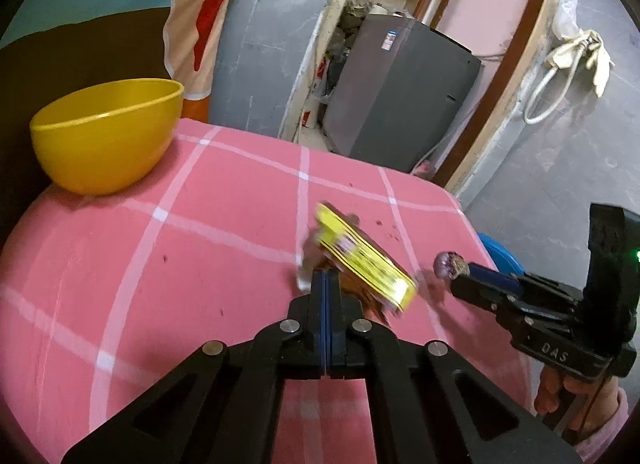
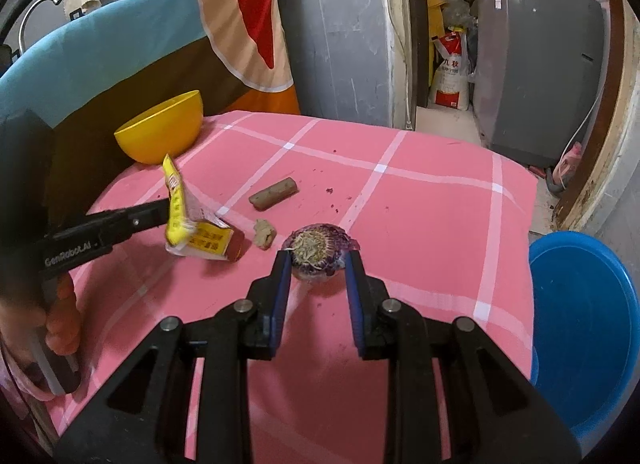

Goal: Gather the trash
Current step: 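Grasp the yellow printed wrapper with the left tool while the right tool grasps the purple onion skin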

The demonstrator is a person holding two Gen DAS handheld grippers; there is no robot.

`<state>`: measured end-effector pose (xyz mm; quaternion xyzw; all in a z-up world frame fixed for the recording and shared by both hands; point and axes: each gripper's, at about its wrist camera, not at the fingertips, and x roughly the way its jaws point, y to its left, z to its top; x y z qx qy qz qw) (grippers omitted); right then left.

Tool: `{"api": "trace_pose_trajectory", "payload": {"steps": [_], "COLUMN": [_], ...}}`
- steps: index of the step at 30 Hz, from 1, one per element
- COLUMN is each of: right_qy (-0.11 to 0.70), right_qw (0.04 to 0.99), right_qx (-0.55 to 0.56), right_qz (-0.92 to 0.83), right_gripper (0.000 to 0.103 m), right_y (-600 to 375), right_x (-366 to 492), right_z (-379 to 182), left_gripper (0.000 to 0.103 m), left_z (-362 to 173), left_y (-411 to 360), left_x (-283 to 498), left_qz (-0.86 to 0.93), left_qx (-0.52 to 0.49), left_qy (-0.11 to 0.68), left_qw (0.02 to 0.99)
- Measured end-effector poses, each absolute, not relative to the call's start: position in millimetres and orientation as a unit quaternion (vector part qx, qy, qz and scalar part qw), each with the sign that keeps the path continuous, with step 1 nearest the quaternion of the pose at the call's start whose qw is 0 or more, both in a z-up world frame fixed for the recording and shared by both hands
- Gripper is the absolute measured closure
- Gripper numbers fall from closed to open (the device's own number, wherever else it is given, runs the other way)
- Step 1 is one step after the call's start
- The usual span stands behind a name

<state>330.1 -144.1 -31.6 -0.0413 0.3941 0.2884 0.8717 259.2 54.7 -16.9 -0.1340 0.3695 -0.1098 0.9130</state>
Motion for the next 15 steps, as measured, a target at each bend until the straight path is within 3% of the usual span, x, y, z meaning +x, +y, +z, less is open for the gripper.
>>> {"api": "trace_pose_trajectory", "payload": {"steps": [11,13,15], "right_qy": [0.395,0.393,0.392], "right_qw": [0.874,0.876,0.878], "right_qx": [-0.032,-0.031,-0.027], "right_qz": [0.283,0.278,0.273], "right_gripper": [0.077,0.077,0.077], "right_y": [-155.7,-157.9,-160.8], "right_x": [315.2,314.9,314.6], "right_z": [-34.1,-34.0,-34.6], "left_gripper": [0.1,0.079,0.065], "left_z": [-18.1,-16.2,-14.8], "left_y": [50.2,48.2,45.9], "left_x": [247.6,252.9,255.6], "left_qz": [-0.111,-0.104,-0.102], "left_qx": [-0.124,-0.121,-0.125], "left_qy": [0.381,0.381,0.375], "left_qw": [0.909,0.911,0.913]}}
